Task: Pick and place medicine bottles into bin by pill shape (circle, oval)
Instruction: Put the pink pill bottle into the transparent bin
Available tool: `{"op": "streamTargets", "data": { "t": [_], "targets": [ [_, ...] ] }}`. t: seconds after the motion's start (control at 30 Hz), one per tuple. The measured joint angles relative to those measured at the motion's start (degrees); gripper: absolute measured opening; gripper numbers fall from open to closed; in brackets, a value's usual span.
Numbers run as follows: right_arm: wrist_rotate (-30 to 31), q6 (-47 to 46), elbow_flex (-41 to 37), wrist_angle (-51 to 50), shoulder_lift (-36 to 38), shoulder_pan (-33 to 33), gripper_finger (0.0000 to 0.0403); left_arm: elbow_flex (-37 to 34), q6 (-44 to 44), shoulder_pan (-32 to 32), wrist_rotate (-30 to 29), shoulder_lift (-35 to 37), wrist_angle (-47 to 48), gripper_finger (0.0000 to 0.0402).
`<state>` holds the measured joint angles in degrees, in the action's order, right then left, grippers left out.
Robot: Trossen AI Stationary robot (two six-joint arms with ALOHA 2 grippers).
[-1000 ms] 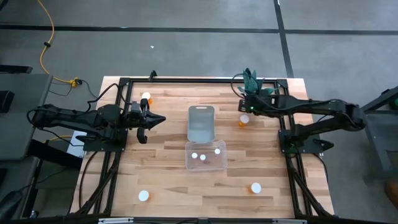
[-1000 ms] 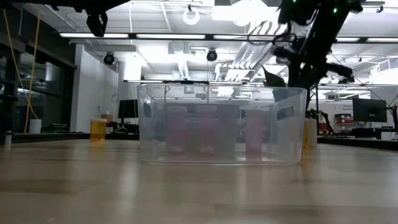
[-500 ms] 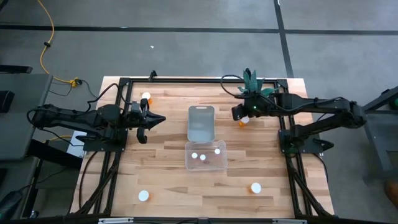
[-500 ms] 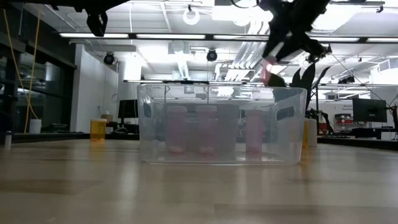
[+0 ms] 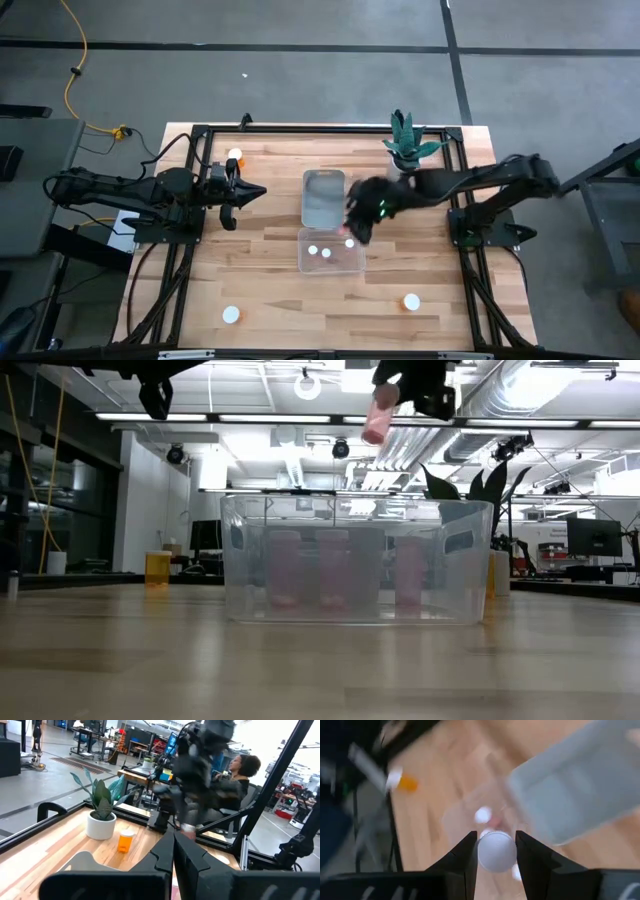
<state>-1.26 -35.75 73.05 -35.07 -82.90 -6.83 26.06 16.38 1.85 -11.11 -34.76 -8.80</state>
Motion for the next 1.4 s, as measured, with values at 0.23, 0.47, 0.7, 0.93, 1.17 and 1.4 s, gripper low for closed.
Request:
{"op": "streamTargets", "data": {
  "t": [0.23, 0.47, 0.7, 0.93, 1.17, 1.4],
  "targets": [
    [-0.29, 11.25, 2.96, -1.08, -11.18, -5.0, 0.0099, 0.0, 0.16, 0.0, 0.0, 0.0, 0.0, 0.0],
    [1.12, 13.95, 2.96, -0.18, -19.65, -4.79, 0.0099, 0.0, 0.17, 0.0, 0.0, 0.01, 0.0, 0.0],
    [1.08, 14.23, 2.96, 0.23, -24.2, -4.83, 0.0099, 0.0, 0.02, 0.0, 0.0, 0.0, 0.0, 0.0],
    [1.08, 14.23, 3.11, 2.02, -25.02, -4.83, 0.0099, 0.0, 0.0, 0.0, 0.0, 0.0, 0.0, 0.0],
    [1.06, 15.26, 3.11, 2.58, -25.09, -4.93, 0.0108, 0.0, 0.0, 0.0, 0.0, 0.0, 0.0, 0.0],
    [1.01, 16.24, 2.93, 0.45, -24.89, -4.97, 0.016, 0.0, 0.02, 0.0, 0.0, 0.02, -0.02, 0.0]
  ]
}}
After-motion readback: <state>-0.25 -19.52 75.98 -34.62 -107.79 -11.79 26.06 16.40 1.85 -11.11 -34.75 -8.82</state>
